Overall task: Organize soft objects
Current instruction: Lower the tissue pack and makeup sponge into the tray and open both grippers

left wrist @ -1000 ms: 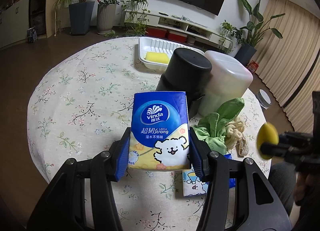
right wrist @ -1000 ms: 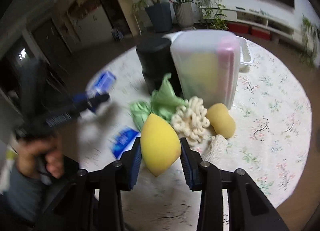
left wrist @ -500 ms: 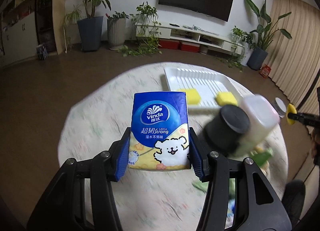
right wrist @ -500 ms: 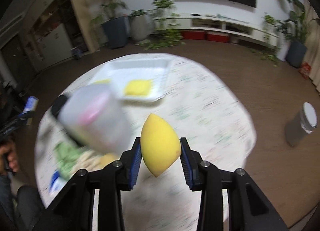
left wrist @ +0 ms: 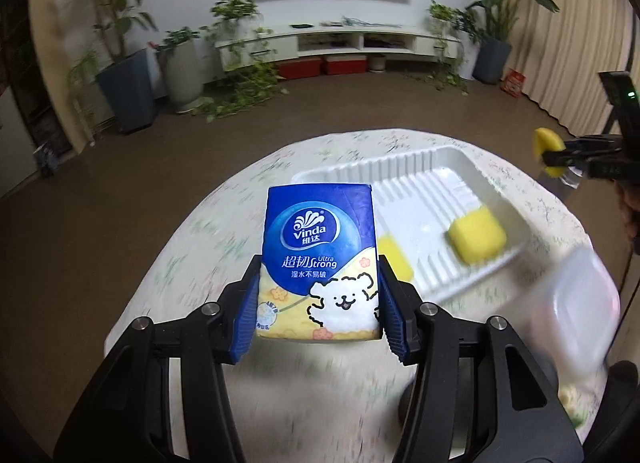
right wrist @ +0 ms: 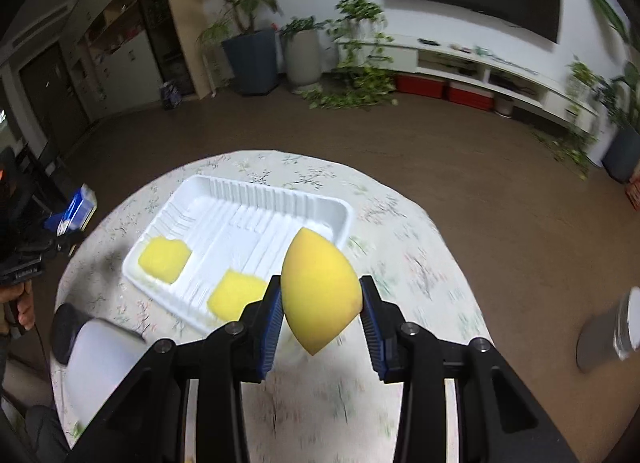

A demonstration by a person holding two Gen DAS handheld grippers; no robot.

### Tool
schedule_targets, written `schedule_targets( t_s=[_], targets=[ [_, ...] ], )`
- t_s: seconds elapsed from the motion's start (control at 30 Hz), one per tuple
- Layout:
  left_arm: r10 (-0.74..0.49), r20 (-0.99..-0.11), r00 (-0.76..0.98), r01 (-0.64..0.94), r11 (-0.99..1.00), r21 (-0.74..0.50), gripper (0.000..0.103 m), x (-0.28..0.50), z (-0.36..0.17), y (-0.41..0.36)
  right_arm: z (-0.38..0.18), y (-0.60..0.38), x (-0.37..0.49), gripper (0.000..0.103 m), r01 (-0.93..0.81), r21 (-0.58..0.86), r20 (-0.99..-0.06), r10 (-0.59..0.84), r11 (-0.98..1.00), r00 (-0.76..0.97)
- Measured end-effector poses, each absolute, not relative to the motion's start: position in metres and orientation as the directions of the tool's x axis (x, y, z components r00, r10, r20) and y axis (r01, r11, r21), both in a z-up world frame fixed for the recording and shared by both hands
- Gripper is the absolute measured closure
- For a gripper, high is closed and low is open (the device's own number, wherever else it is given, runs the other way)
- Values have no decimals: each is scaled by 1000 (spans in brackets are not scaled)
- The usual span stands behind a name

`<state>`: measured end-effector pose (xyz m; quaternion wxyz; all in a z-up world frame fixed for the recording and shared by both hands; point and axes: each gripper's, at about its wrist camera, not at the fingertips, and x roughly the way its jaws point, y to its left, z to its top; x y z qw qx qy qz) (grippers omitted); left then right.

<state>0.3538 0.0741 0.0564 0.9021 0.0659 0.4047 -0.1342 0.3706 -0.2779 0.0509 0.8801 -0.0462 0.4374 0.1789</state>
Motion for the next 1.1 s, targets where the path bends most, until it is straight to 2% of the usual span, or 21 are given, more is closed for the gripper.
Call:
schedule_targets(
  t_s=[0.33, 0.4, 0.63, 0.97, 1.0, 1.07, 1.1],
  targets=[
    [-235, -826, 512, 454, 891, 28, 53, 429, 15, 22, -7, -225, 434, 63, -506, 7, -855, 267, 863, 444],
    [-207, -843, 496, 456, 889, 50, 53, 436, 2, 18, -19, -213, 442, 63, -534, -19, -869, 251, 845, 427],
    [-192, -872, 450, 417, 909, 15, 52, 443, -26, 24, -45, -197, 458, 62, -555, -21, -893, 235, 832, 385],
    [-183, -872, 454, 381, 925, 4, 52, 428, -24, 33, -49, -179, 459, 59, -600, -34, -886, 254, 799, 387],
    [-182, -867, 463, 367, 930, 0, 52, 429, -22, 36, -49, -179, 460, 58, -597, -28, -886, 256, 802, 386],
    [-202, -862, 464, 351, 936, -30, 52, 430, -20, 39, -49, -179, 461, 46, -590, -14, -884, 267, 807, 385],
    [-215, -861, 462, 346, 937, -48, 52, 431, -19, 41, -48, -179, 459, 44, -589, -14, -881, 269, 808, 390]
  ],
)
